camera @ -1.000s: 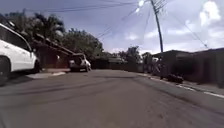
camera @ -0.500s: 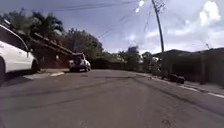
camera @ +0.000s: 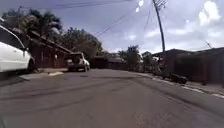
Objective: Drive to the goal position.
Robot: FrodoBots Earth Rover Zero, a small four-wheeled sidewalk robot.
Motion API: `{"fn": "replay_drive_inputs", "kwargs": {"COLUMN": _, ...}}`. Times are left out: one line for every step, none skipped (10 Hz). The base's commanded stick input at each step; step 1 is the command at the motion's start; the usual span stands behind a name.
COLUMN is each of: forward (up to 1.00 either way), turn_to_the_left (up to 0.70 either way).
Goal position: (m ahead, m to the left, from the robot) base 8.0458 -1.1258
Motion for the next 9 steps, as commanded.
{"fn": "replay_drive_inputs", "kwargs": {"forward": 0.45, "turn_to_the_left": 0.00}}
{"fn": "replay_drive_inputs", "kwargs": {"forward": 0.45, "turn_to_the_left": 0.00}}
{"fn": "replay_drive_inputs", "kwargs": {"forward": 0.45, "turn_to_the_left": 0.00}}
{"fn": "replay_drive_inputs", "kwargs": {"forward": 0.45, "turn_to_the_left": 0.00}}
{"fn": "replay_drive_inputs", "kwargs": {"forward": 0.45, "turn_to_the_left": 0.00}}
{"fn": "replay_drive_inputs", "kwargs": {"forward": 0.45, "turn_to_the_left": 0.00}}
{"fn": "replay_drive_inputs", "kwargs": {"forward": 0.45, "turn_to_the_left": 0.00}}
{"fn": "replay_drive_inputs", "kwargs": {"forward": 0.45, "turn_to_the_left": 0.00}}
{"fn": "replay_drive_inputs", "kwargs": {"forward": 0.45, "turn_to_the_left": 0.00}}
